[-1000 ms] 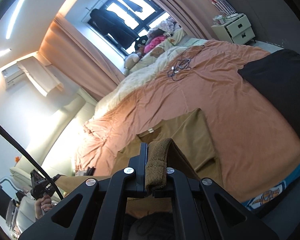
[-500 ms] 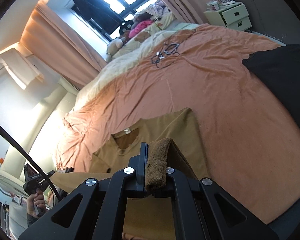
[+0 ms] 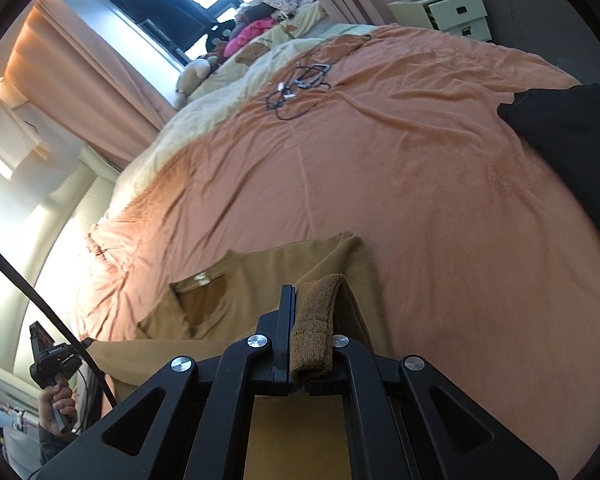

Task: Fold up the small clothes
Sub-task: 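Lift the held hem with both grippers and fold it toward the collar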

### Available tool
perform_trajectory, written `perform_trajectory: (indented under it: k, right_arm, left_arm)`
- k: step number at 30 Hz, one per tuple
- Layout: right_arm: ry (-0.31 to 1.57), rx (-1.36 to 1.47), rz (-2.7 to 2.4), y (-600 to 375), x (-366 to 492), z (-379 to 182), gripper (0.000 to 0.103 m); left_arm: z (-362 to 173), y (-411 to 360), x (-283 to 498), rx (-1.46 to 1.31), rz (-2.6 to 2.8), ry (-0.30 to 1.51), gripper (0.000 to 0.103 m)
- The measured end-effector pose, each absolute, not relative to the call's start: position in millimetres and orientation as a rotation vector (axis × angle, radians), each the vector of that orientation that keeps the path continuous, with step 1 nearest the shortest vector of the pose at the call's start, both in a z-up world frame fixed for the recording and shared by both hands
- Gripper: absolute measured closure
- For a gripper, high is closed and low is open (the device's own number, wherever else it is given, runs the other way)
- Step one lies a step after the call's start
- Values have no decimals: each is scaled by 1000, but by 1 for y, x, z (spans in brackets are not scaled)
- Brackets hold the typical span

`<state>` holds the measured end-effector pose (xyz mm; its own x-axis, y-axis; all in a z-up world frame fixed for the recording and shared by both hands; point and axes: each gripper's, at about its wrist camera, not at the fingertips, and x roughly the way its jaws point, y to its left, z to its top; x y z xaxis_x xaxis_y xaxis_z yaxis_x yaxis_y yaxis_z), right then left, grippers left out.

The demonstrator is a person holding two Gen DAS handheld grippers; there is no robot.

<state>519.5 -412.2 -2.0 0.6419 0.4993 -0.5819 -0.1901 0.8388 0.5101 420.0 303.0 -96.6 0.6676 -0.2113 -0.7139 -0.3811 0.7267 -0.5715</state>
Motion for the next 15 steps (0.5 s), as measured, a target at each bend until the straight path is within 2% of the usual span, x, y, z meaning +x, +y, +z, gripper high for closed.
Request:
perform_trajectory:
  k: [6, 8, 9, 11, 12, 13, 14, 15]
  right_arm:
    - [842, 421, 368, -396, 544, -17, 102]
    - [862, 414, 360, -392, 550, -21, 99]
    - [874, 404, 344, -390, 552, -22, 92]
    - [890, 378, 308, -387, 554, -21, 65]
    - [884, 372, 297, -387, 552, -19, 33]
    - [867, 369, 286, -388, 548, -15, 26]
    - [849, 359, 283, -388, 544, -10, 25]
    - [849, 347, 285, -385, 542, -8, 25]
  left_arm:
    - [-127, 308, 451, -727, 146, 908, 99]
    - [-139, 310, 458, -727, 160, 929, 99]
    - [-145, 310, 462, -722, 167, 944, 98]
    - [-154, 309, 469, -701, 177, 982, 98]
    - [-157, 306, 471, -677, 179, 1001, 96]
    - [-157, 304, 472, -658, 179, 1012, 93]
    - [-156, 301, 472, -632, 176, 1021, 82]
    - [-154, 299, 471, -618, 172, 1023, 62]
